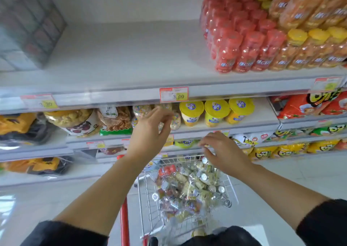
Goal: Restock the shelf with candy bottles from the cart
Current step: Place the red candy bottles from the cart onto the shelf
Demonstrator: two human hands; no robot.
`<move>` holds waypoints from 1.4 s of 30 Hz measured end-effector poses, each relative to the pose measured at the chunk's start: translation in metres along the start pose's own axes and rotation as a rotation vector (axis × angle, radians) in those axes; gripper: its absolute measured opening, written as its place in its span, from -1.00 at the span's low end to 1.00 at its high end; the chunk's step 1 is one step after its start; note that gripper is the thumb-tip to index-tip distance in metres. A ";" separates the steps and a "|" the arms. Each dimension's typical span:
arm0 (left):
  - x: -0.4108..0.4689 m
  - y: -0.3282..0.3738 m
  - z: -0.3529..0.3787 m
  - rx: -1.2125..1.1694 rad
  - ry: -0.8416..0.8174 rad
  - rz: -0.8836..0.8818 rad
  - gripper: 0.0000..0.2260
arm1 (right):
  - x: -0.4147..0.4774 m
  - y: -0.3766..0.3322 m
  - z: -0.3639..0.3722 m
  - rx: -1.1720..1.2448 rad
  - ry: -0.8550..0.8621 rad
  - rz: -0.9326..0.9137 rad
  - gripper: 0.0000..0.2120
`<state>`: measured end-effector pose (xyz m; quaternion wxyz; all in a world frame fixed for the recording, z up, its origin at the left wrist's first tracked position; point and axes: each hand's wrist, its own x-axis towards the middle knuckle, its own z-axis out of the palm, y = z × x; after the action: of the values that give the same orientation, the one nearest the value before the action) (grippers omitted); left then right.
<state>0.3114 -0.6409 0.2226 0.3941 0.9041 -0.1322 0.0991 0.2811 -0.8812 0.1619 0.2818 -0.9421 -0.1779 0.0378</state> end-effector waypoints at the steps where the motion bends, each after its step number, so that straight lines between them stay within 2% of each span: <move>1: -0.021 -0.020 -0.003 0.018 -0.041 -0.064 -0.84 | -0.002 0.000 0.019 -0.008 -0.118 0.062 -0.85; 3: -0.061 -0.058 -0.008 0.084 -0.116 -0.192 -0.82 | -0.001 -0.002 0.059 -0.057 -0.332 0.152 -0.83; 5: -0.098 -0.094 -0.009 0.218 -0.170 -0.286 -0.78 | 0.002 -0.002 0.101 -0.008 -0.468 0.252 -0.83; 8: -0.145 -0.144 -0.002 0.332 -0.230 -0.417 -0.75 | 0.007 0.008 0.164 0.052 -0.573 0.416 -0.72; 11: -0.174 -0.181 0.012 0.335 -0.285 -0.509 -0.71 | 0.014 0.021 0.213 0.103 -0.637 0.584 -0.57; 14: -0.192 -0.204 0.031 0.281 -0.319 -0.584 -0.66 | 0.028 0.033 0.255 0.160 -0.636 0.712 -0.46; 18: -0.201 -0.212 0.051 0.199 -0.207 -0.638 -0.64 | 0.051 0.053 0.295 0.235 -0.525 0.895 -0.35; 22: -0.209 -0.207 0.071 0.179 -0.129 -0.686 -0.61 | 0.067 0.087 0.334 0.337 -0.405 1.085 -0.35; 26: -0.215 -0.208 0.079 0.166 -0.040 -0.641 -0.66 | 0.076 0.080 0.343 0.532 -0.340 1.224 -0.72; 28: -0.215 -0.210 0.079 0.163 -0.029 -0.616 -0.67 | 0.076 0.079 0.349 0.589 -0.347 1.243 -0.77; 32: -0.216 -0.211 0.079 0.183 -0.032 -0.598 -0.68 | 0.074 0.081 0.352 0.684 -0.236 1.220 -0.81; 36: -0.215 -0.211 0.079 0.219 -0.056 -0.591 -0.68 | 0.063 0.075 0.341 0.605 -0.212 1.125 -0.72; 40: -0.215 -0.214 0.075 0.301 -0.171 -0.582 -0.61 | 0.052 0.050 0.302 0.573 -0.210 0.990 -0.70; 42: -0.211 -0.212 0.067 0.367 -0.333 -0.598 -0.54 | 0.050 0.028 0.270 0.563 -0.258 0.891 -0.63</move>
<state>0.1845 -0.5181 -0.0276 0.2105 0.9619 0.0949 -0.1465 0.2899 -0.7456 -0.0786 0.4560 -0.8020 0.2224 0.3151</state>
